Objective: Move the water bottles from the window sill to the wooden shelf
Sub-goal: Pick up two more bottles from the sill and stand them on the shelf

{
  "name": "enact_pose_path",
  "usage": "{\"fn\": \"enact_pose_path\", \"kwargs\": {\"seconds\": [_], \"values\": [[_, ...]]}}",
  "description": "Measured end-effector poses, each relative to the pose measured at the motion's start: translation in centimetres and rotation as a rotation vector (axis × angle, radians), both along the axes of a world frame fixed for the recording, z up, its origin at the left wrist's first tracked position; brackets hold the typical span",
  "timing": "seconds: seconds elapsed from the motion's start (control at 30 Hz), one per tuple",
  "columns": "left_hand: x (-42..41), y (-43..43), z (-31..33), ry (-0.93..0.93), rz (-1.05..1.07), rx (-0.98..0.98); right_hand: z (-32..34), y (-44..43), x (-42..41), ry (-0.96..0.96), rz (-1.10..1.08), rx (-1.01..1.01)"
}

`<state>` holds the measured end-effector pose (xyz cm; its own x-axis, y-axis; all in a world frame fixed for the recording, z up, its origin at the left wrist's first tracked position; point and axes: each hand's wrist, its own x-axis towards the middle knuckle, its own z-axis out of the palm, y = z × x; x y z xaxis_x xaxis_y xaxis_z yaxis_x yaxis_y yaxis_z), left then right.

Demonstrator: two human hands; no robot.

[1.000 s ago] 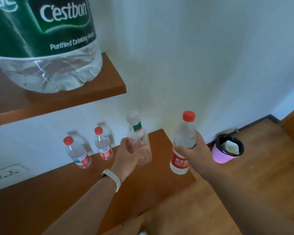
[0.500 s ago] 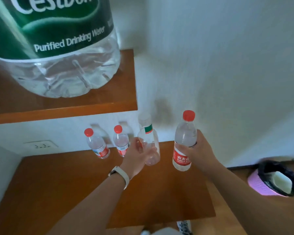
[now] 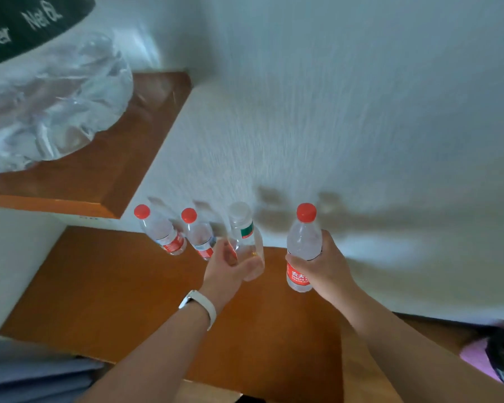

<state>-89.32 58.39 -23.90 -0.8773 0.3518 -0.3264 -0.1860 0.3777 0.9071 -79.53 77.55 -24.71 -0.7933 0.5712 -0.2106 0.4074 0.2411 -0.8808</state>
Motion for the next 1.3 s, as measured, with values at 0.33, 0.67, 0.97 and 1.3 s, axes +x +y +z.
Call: {"fn": "enact_pose_path", "kwargs": {"seconds": [0.33,0.67,0.97,1.3], "values": [[-2.3,1.7,-4.1,-0.093,0.07,-0.004,-4.4,0.8,-2.9,0.024,-0.042,0.076],[-4.2,1.9,-7.1,-0.105,-0.042,-0.066,-7.7,-0.5,-4.4,0.036,-0.036,0.098],[-5.8,1.6,-8.1,-0.078,-0.175,-0.121,-8.4,-1.4,-5.2,0.1,-0.102,0.083],[-7.1,1.2,-8.2,-0.06,-0.23,-0.131,-9.1,-0.7,-4.7,0.006,-0.059,0.062]]}}
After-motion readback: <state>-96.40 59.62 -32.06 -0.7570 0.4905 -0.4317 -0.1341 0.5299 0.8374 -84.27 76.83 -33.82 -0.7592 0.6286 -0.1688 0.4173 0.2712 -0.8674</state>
